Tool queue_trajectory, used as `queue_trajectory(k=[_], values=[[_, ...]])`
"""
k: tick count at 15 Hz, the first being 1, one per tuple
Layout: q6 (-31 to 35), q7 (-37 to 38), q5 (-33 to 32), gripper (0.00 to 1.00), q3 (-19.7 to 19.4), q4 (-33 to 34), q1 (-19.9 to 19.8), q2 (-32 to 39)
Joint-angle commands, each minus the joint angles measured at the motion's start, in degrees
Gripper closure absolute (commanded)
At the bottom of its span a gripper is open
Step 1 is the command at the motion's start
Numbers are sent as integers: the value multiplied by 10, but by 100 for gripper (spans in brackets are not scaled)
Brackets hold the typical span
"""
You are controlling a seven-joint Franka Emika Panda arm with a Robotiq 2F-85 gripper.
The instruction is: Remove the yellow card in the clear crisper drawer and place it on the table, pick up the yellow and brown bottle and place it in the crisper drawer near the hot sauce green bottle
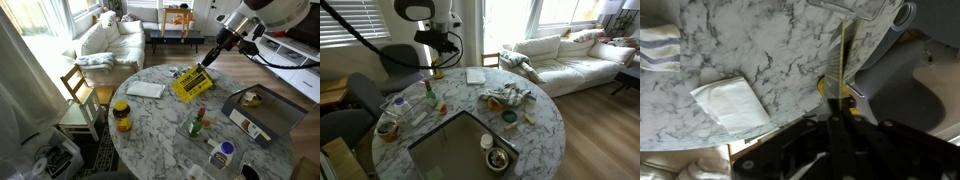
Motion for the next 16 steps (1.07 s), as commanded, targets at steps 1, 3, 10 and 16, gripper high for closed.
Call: queue_trajectory(k=[1, 3, 10, 16], values=[[38, 67, 31, 100, 1, 16, -15, 51], [45, 116, 28, 100, 2, 19, -22, 76], [133, 286, -10, 100, 7, 21, -31, 150], [137, 348, -37, 100, 18, 43, -46, 200]])
